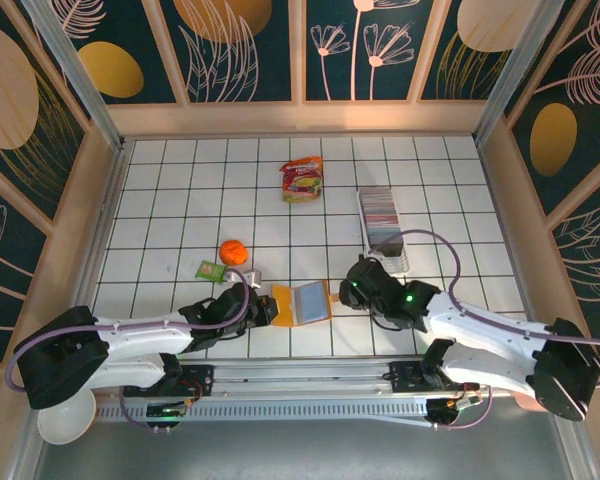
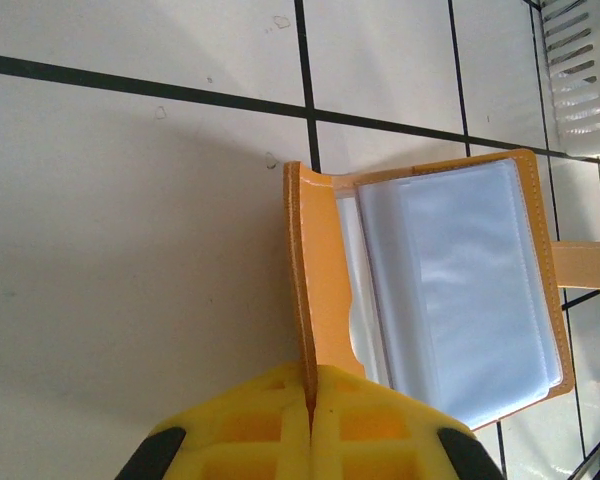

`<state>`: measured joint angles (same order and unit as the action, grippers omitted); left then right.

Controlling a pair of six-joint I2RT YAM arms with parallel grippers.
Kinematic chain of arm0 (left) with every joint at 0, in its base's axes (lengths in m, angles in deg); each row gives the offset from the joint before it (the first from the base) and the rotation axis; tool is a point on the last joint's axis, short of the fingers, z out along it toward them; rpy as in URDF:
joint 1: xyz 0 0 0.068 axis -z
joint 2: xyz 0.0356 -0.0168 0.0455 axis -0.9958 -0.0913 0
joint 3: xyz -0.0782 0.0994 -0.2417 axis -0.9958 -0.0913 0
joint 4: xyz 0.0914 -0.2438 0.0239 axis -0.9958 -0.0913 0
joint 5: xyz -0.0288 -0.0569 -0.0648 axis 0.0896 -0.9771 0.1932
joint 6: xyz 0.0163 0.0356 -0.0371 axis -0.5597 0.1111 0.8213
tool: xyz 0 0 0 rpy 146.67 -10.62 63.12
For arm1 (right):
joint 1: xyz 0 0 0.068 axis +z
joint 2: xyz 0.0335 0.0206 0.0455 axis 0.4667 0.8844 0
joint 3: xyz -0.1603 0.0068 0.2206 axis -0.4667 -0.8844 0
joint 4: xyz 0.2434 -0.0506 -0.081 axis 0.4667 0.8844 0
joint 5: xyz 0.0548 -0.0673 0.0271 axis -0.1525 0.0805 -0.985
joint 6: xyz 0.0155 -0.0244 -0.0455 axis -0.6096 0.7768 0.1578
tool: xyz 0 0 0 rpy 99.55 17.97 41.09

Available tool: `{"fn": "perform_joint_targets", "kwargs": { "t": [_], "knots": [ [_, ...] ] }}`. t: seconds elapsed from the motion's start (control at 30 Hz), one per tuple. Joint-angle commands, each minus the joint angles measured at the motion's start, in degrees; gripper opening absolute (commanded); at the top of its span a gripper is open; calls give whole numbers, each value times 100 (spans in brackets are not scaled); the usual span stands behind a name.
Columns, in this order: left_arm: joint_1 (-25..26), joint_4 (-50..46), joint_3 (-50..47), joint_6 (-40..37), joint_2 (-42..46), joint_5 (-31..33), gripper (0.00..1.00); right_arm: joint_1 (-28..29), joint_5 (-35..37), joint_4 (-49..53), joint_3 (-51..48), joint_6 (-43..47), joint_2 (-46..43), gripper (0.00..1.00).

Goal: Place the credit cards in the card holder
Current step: Open the card holder at the bottom-center of the table.

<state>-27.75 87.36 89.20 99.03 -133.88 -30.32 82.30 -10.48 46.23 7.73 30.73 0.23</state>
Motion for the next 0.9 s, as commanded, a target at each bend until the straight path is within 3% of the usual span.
{"fn": "perform_joint_targets", "kwargs": {
  "t": [0.0, 0.17, 0.23, 0.3, 0.37, 0.43, 0.5, 0.6, 0.87],
  "knots": [
    [4, -67, 54, -121, 91, -129, 0, 102, 517, 849, 480, 30, -287, 46],
    [6, -171, 134, -155, 139, -135, 0, 191, 516, 1059, 969, 69, -415, 46],
    [11, -162, 149, -157, 156, -153, 0, 273, 200, 705, 1011, 203, -382, 40],
    [6, -162, 161, -154, 165, -155, 0, 333, -209, 210, 959, 285, -270, 39],
    [9, -162, 169, -140, 174, -145, 0, 435, -453, -256, 874, 285, -35, 39],
    [9, -149, 160, -121, 170, -152, 0, 528, -506, -514, 839, 266, 269, 30],
    [9, -128, 176, -112, 157, -180, 0, 577, -608, -772, 798, 252, 573, 28],
    [10, -77, 162, -97, 132, -205, 0, 590, -902, -1275, 691, 266, 1109, 28],
    [11, 13, 164, -61, 113, -251, 0, 616, -921, -1431, 723, 217, 2196, 30]
  ]
}}
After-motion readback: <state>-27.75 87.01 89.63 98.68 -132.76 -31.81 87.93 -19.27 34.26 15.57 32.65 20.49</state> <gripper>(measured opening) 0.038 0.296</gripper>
